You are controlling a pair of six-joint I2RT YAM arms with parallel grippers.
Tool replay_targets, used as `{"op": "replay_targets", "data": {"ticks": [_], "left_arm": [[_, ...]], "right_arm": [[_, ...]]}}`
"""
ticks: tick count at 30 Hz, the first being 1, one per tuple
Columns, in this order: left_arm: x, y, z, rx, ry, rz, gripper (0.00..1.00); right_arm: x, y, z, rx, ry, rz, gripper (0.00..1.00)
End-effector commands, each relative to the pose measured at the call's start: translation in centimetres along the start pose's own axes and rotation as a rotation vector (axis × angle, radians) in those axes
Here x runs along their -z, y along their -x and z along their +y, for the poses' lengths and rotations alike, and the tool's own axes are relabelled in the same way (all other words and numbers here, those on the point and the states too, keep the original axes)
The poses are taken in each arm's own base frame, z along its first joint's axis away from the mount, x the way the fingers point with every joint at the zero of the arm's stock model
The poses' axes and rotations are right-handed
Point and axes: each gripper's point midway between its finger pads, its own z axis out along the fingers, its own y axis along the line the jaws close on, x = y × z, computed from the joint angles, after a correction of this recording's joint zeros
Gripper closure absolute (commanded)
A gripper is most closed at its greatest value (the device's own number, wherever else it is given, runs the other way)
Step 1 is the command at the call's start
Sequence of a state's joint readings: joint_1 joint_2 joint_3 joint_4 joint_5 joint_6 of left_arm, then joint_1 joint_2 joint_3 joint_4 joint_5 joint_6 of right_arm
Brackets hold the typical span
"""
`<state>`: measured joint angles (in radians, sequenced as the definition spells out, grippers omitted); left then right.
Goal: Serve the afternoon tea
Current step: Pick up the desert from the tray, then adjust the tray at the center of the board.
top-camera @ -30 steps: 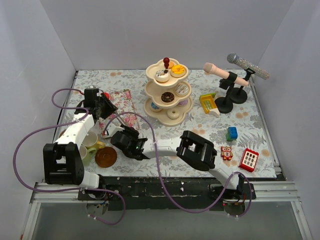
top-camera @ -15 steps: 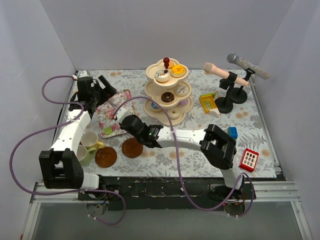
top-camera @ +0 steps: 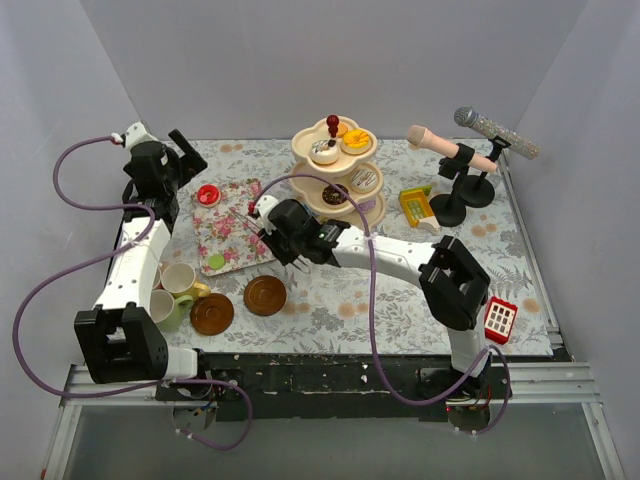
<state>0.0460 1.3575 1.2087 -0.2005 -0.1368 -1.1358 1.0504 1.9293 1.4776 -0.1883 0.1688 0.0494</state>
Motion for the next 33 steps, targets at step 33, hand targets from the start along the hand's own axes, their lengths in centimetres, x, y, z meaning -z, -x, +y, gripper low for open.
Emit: {"op": "replay_targets", "data": {"ticks": [33], "left_arm": [[0.5,-1.2,6.9,0.012,0.175,-0.085,0.02]], "right_arm": [[-9.5,4.6,-0.5,-0.172,0.013,0.061,0.41]]}}
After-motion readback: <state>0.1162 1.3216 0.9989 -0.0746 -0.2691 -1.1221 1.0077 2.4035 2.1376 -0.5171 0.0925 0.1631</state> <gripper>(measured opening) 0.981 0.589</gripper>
